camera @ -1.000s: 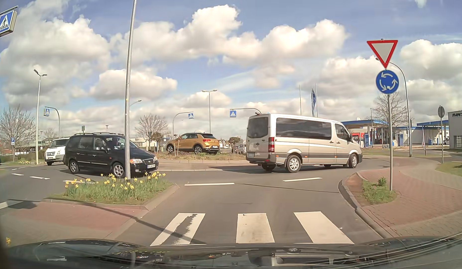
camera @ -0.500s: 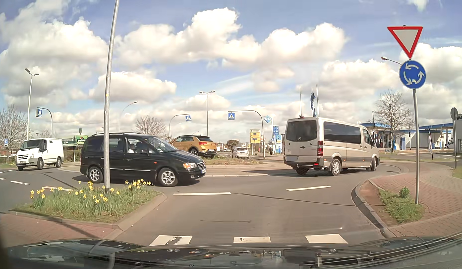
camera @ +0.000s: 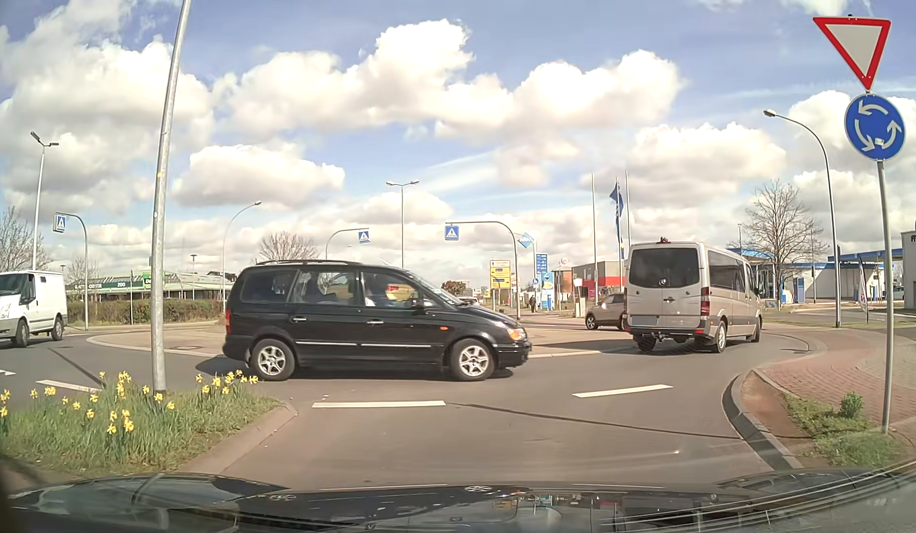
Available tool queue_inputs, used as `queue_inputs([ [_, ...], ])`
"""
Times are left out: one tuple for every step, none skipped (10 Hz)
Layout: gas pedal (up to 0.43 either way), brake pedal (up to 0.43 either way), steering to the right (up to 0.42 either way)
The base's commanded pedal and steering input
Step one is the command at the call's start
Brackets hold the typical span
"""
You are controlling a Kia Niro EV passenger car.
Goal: Follow the waypoints while adhering to traffic rules and regulations
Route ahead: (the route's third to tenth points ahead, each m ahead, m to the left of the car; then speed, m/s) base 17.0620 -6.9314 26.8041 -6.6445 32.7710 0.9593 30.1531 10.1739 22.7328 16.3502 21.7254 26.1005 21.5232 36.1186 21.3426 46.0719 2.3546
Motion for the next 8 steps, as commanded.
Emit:
queue_inputs([
  [0.0, 0.0, 0.036],
  [0.079, 0.0, 0.037],
  [0.11, 0.0, 0.038],
  [0.13, 0.0, 0.038],
  [0.138, 0.0, 0.038],
  [0.138, 0.0, 0.039],
  [0.15, 0.0, 0.04],
  [0.15, 0.0, 0.041],
])
